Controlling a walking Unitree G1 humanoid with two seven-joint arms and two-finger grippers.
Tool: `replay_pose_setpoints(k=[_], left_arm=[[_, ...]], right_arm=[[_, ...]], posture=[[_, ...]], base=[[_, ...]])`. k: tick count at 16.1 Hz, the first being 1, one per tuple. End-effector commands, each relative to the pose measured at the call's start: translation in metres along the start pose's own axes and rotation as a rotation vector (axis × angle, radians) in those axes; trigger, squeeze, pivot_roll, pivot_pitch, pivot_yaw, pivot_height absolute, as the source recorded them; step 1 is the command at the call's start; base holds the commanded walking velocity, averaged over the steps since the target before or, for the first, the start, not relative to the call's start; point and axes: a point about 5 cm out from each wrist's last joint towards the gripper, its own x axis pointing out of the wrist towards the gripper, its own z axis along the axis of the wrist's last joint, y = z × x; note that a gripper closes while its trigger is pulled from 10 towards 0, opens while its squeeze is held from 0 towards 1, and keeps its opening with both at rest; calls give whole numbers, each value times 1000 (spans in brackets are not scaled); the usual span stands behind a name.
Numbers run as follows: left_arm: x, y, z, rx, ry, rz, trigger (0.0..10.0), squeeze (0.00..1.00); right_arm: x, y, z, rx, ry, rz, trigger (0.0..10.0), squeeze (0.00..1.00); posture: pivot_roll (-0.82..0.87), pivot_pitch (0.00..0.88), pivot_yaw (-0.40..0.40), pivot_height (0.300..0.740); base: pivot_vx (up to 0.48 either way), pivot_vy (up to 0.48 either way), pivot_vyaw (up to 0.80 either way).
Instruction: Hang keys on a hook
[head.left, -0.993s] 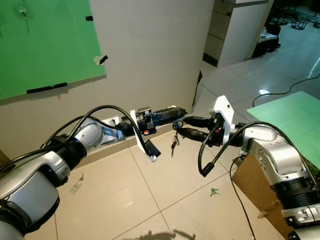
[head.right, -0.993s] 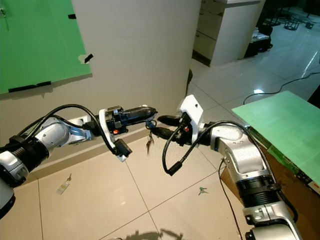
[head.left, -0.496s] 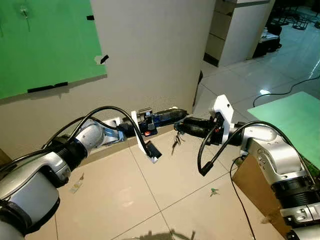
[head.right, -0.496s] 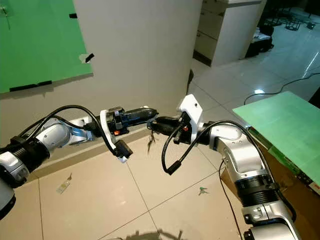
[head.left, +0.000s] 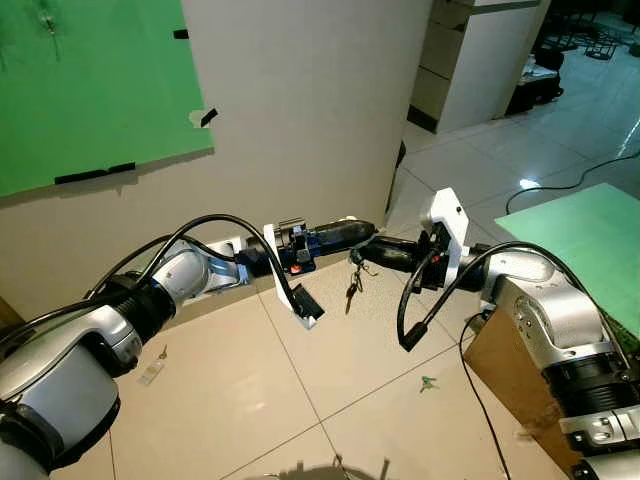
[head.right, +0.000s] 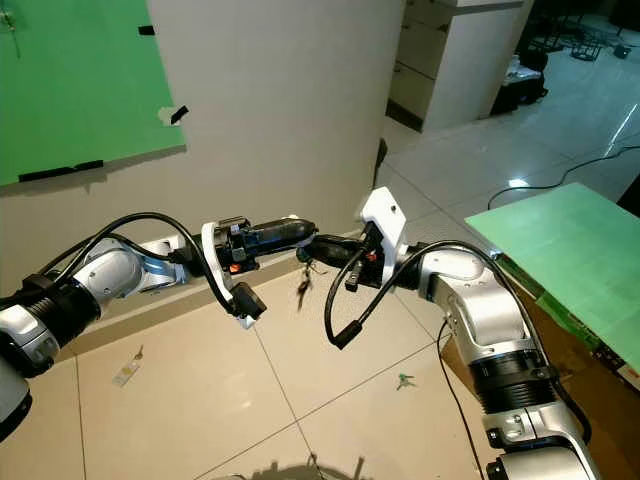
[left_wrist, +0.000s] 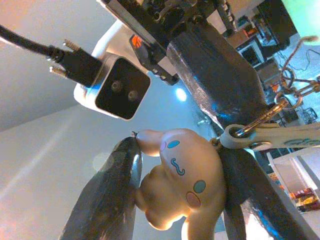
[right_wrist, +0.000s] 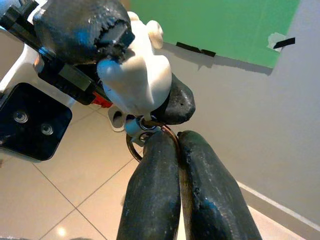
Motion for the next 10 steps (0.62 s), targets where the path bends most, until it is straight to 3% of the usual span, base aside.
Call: replay_pose_setpoints(k=[1,3,6,7,8,10], left_arm=[[0,-2,8,-63,5,-2,10000,0],[-2,-6,4,-112,109,-42,10000,0],[-2,-6,-1,-237,241,-12,10000,0],[-2,-5,-5,-292,308,5,10000,784],[-3,-4,-8,-328,354,25,10000,1000],[-9,-4,-22,-534,586,73,10000,1000]], right_arm=[[-1,-1,13,-9,-59,14,0,0],[-1,0,12,-1,-65,16,0,0],[-2,1,9,11,-68,11,0,0],[-3,1,9,17,-73,4,0,0],[-3,0,10,21,-78,-2,0,0],[-4,1,10,47,-106,-20,0,0]], posture=[[74,0,-2,740],[75,0,-3,740],[74,0,-4,740],[73,0,-5,740],[73,0,-5,740],[71,0,-4,740]], base=[[0,0,0],[0,0,0],[0,0,0],[0,0,0],[0,0,0],[0,0,0]])
